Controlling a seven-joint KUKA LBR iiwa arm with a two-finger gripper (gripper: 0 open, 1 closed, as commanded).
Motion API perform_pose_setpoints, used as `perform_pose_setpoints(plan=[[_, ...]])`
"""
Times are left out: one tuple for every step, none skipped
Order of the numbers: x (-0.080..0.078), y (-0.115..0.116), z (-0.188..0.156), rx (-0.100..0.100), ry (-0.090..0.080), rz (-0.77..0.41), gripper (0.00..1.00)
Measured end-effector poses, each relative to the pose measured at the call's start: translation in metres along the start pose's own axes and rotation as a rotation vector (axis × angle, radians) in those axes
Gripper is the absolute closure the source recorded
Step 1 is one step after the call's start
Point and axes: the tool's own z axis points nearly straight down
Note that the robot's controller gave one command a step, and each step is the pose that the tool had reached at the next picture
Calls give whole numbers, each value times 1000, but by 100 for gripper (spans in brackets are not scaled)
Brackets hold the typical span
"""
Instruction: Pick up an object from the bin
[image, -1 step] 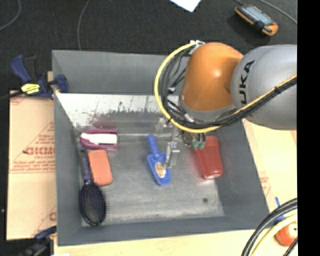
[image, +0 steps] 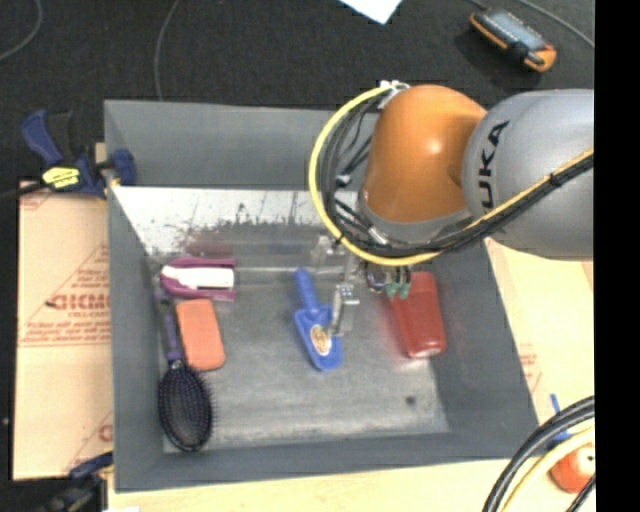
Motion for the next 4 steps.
perform_pose_setpoints(plan=[[10,57,-8,-1,-6,-203,0],[-28,-43,48,0,-6,-22,0],[-34,-72,58,1,-2,3,0],[-22,-12,105,2,-8,-468,0]])
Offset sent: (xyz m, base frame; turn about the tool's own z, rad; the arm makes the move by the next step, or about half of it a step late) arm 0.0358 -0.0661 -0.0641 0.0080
